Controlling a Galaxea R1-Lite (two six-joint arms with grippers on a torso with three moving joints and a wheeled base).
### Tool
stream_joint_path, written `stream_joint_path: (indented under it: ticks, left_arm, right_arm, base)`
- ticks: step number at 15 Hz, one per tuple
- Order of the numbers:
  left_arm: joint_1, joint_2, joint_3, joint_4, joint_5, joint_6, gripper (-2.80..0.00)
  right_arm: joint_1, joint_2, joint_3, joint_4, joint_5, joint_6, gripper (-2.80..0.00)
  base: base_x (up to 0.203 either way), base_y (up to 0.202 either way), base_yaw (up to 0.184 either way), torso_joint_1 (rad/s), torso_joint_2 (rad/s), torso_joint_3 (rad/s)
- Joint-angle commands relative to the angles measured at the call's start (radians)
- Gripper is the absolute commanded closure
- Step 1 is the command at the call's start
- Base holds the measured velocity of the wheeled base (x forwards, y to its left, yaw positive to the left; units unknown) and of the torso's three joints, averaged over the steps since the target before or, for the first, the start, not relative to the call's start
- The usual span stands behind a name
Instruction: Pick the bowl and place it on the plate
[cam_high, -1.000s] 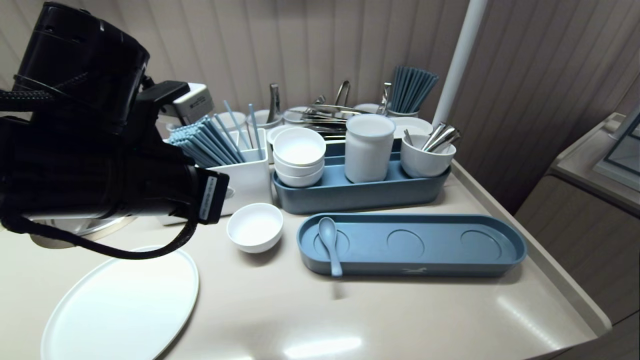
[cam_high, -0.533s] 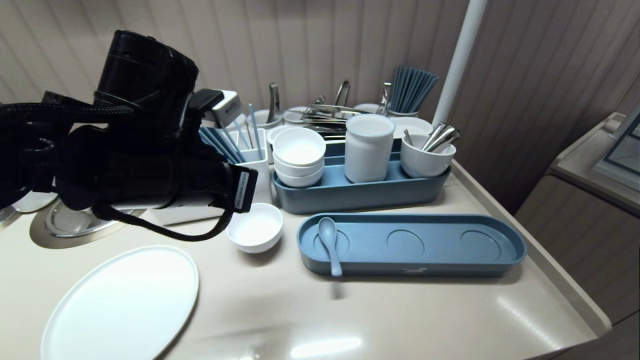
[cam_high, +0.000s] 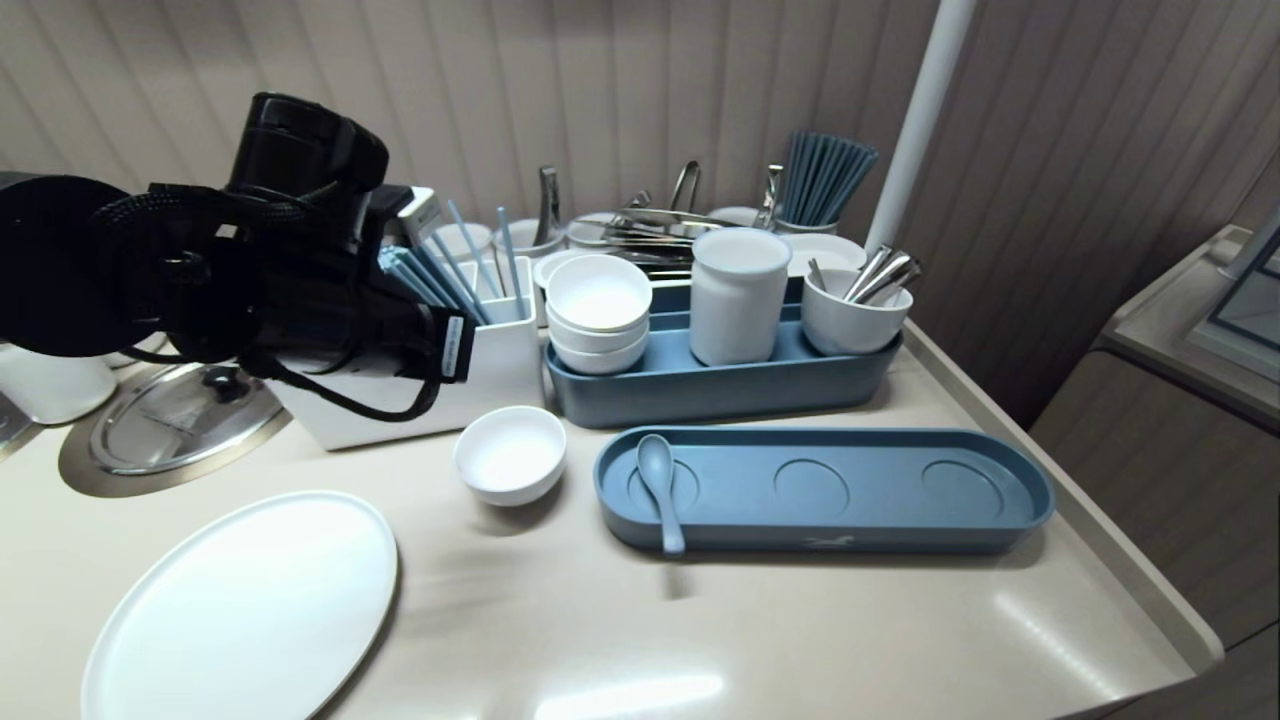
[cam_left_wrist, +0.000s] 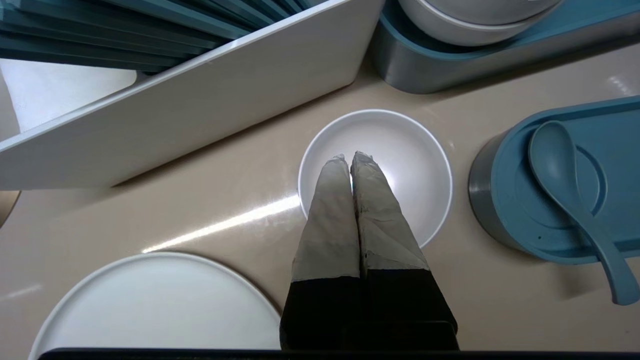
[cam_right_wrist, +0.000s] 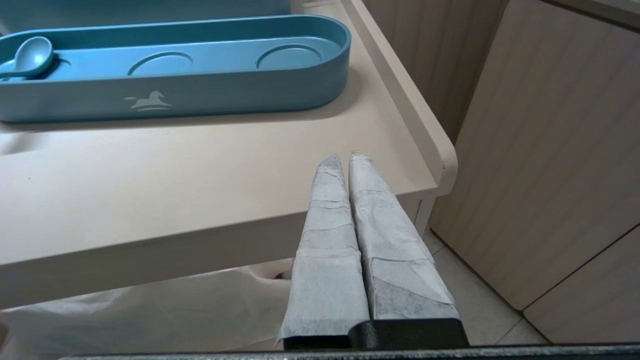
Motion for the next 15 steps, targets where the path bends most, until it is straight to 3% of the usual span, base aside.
stream_joint_path:
  ticks: [1,3,4,9,15]
  left_arm:
    - [0.004,0.002,-0.001,0.003,-0.007,0.000,0.00]
    - [-0.001,-0.009,0.005,0.009,-0.028,0.000,0.00]
    - [-0.001,-0.009,0.010,0.014,-0.027,-0.001,-2.80]
    - [0.005,0.035,0.012,0.016,-0.026,-0.003,-2.80]
    - [0.076,0.172,-0.015,0.014,-0.029,-0.005,-2.80]
  right_arm:
    - [0.000,0.001,0.001,0.000,0.000,0.000,0.00]
    - [0.000,0.001,0.001,0.000,0.000,0.000,0.00]
    - [0.000,0.000,0.001,0.000,0.000,0.000,0.00]
    - [0.000,0.001,0.001,0.000,0.000,0.000,0.00]
    - [0.000,0.001,0.001,0.000,0.000,0.000,0.00]
  base:
    - [0.000,0.000,0.000,0.000,0.00,0.000]
    - [0.000,0.000,0.000,0.000,0.00,0.000]
    - [0.000,0.000,0.000,0.000,0.00,0.000]
    - [0.000,0.000,0.000,0.000,0.00,0.000]
    - [0.000,0.000,0.000,0.000,0.00,0.000]
